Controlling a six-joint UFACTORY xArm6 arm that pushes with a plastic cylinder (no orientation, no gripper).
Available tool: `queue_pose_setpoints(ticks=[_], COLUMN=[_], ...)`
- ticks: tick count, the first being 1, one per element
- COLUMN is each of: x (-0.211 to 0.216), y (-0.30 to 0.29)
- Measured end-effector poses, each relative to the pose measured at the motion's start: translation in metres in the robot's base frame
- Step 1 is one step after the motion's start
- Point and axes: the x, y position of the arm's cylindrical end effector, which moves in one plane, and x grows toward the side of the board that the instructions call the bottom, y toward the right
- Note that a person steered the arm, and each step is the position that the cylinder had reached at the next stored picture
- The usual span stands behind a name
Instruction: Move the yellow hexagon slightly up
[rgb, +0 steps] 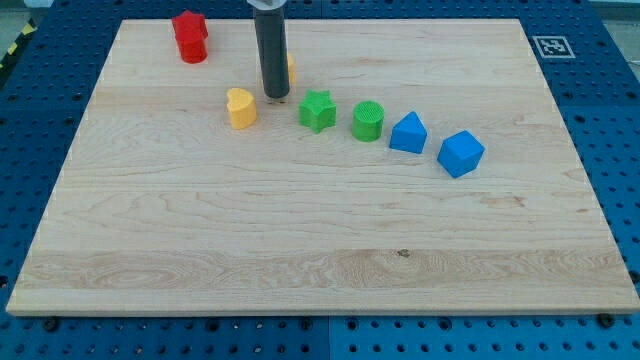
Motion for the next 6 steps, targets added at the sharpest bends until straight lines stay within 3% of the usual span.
queue_pose_setpoints(ticks=[6], x=[-0.025], y=[-0.026])
